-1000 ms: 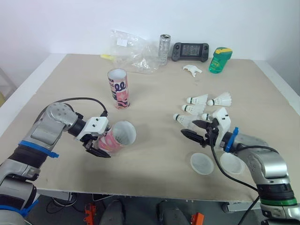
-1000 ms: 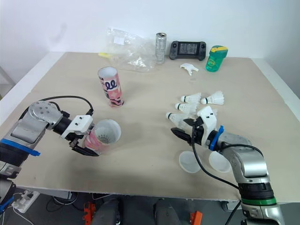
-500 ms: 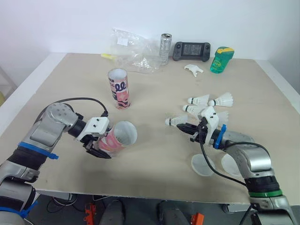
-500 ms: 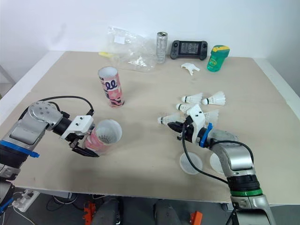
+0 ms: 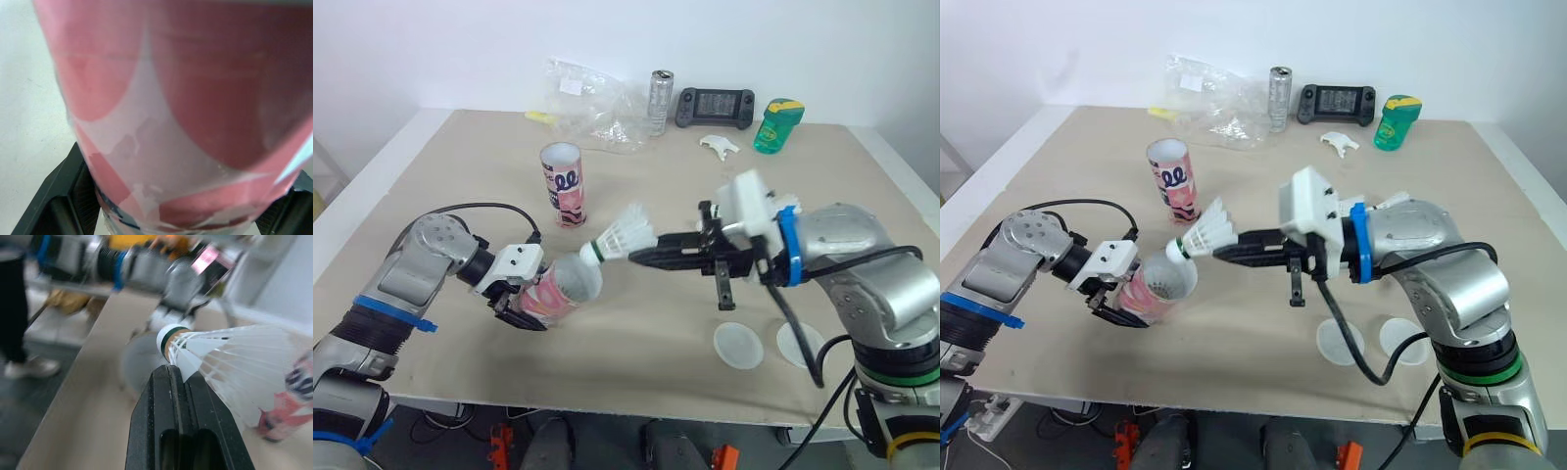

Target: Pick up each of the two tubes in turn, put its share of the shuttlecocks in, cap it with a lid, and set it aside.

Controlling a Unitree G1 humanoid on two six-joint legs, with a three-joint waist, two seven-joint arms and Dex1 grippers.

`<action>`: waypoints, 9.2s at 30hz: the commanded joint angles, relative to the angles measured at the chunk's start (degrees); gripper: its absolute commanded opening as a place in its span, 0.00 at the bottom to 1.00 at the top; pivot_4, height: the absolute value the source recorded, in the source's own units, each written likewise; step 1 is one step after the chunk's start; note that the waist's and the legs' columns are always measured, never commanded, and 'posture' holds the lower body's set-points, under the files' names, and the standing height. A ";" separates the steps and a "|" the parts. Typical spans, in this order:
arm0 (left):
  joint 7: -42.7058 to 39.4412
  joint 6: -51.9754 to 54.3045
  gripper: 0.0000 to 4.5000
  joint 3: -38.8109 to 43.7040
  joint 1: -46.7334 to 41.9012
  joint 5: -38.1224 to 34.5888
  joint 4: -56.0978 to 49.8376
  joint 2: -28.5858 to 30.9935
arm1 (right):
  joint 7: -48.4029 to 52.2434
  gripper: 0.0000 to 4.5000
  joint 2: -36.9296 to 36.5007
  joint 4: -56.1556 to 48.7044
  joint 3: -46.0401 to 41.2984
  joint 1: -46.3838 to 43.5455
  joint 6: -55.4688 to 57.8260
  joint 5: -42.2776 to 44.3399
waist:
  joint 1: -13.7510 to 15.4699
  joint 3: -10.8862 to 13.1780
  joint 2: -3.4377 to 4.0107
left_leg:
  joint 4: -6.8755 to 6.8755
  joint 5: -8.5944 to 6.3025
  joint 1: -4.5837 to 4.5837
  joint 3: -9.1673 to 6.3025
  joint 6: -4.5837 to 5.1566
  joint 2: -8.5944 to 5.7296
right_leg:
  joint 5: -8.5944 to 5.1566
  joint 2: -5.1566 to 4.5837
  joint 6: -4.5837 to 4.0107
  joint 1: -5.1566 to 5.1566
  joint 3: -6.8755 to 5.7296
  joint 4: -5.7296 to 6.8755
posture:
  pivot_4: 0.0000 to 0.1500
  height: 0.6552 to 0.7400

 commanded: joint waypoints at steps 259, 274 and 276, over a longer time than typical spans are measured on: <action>17.43 -9.80 0.81 0.25 6.05 -0.30 20.52 -26.77 | 26.71 0.01 5.02 33.80 19.04 -34.03 -22.14 -27.68 | -0.88 -0.14 -0.16 | -0.09 -0.16 0.14 -0.23 -0.23 0.25 | 0.04 0.46 -0.02 0.06 -0.13 0.07 | 1.00 0.99; 17.56 -8.82 0.81 0.29 6.61 -0.62 19.78 -26.51 | 25.28 0.01 6.48 34.49 16.71 -35.17 -25.56 -29.11 | -0.85 -0.17 -0.13 | -0.10 -0.17 0.14 -0.29 -0.24 0.24 | 0.00 0.46 -0.02 0.10 -0.15 0.07 | 1.00 0.99; 17.55 -8.76 0.81 0.29 6.64 -0.58 19.68 -26.47 | 25.67 0.01 6.59 34.59 16.33 -35.56 -24.99 -28.82 | -0.85 -0.17 -0.13 | -0.10 -0.17 0.14 -0.31 -0.24 0.24 | 0.00 0.46 -0.03 0.10 -0.16 0.07 | 1.00 0.99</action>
